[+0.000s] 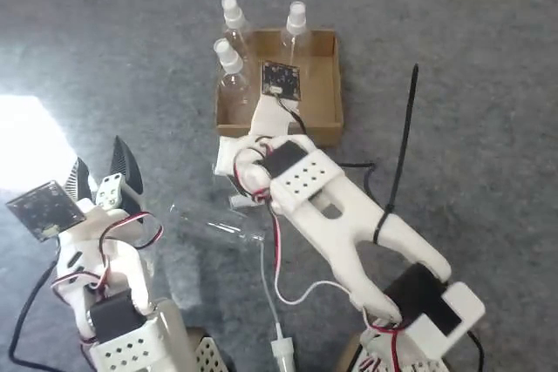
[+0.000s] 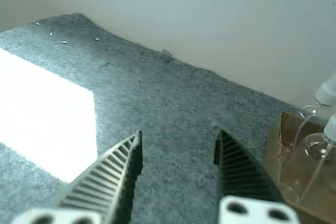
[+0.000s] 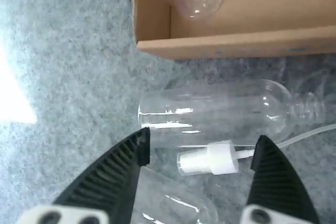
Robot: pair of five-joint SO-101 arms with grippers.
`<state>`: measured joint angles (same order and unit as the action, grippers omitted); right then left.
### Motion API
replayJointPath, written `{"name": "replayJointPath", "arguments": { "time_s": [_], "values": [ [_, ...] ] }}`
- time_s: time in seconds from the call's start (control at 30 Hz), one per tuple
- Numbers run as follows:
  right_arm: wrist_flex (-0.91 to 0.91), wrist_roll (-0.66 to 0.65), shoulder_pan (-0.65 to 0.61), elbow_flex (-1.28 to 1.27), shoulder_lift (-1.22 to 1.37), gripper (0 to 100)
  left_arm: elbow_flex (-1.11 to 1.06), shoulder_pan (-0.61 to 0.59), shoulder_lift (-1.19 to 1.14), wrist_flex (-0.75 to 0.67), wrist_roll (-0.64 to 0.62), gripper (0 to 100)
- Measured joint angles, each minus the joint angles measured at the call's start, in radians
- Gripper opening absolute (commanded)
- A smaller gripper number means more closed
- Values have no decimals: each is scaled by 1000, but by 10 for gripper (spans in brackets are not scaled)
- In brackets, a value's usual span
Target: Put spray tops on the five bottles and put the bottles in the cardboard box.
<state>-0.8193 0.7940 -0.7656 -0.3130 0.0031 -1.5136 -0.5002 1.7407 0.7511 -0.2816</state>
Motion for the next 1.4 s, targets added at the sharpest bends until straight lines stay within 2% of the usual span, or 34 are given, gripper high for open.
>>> {"name": "replayJointPath", "arguments": {
  "time_s": [0.27,0.67,1.2,1.4],
  "values": [
    [-115,38,0,146,143,281,0,0,0,0,-3,209],
    [-121,58,61,158,180,279,0,0,0,0,-3,209],
    [-123,60,69,184,247,280,0,0,0,0,-3,209],
    [-226,60,89,206,245,281,0,0,0,0,-3,209]
  ]
}}
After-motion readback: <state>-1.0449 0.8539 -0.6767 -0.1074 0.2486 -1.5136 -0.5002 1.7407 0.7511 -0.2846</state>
